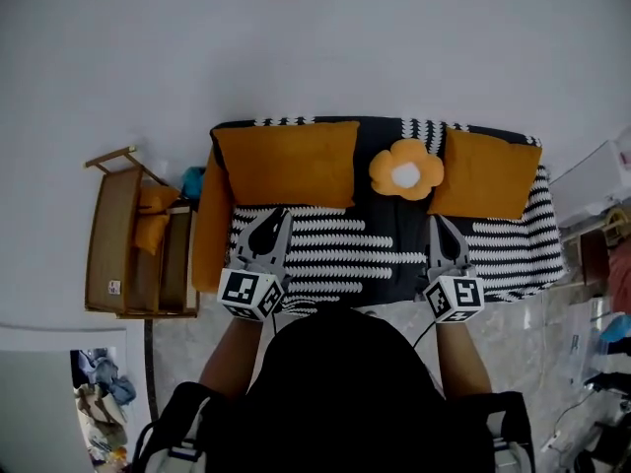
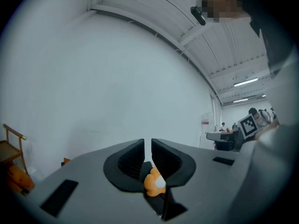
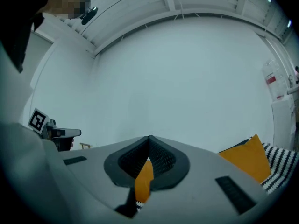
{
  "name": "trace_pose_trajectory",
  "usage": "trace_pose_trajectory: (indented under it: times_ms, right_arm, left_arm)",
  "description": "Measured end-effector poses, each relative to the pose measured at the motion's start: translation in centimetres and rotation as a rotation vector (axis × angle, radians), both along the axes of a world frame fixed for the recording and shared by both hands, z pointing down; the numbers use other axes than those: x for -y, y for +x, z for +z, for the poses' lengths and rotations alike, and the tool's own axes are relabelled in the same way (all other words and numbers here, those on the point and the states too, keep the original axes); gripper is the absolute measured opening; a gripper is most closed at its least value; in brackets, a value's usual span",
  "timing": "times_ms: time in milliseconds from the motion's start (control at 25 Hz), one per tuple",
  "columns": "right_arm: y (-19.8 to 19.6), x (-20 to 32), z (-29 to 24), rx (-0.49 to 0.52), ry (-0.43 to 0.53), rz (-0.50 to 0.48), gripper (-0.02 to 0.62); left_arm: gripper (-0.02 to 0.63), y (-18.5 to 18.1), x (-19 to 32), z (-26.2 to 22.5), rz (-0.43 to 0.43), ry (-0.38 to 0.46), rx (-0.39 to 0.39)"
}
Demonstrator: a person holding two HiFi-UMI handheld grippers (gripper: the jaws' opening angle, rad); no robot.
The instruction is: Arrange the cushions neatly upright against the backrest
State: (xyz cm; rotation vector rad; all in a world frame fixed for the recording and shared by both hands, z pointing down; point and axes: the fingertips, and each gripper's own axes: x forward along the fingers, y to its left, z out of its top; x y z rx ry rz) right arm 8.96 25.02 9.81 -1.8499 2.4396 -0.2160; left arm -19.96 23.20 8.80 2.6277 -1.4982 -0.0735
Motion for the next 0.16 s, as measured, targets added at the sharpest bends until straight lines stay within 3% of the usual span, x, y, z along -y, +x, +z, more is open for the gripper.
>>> trace_pose_trajectory:
  times_ms: [160]
  right_arm:
    - [-0.8,0.51,-0.3,-0.033,0.006,-0.033,0.028]
  left_arm:
    - [0.057,0.5,0.26,-0.06,0.021,0.007,-0.01]
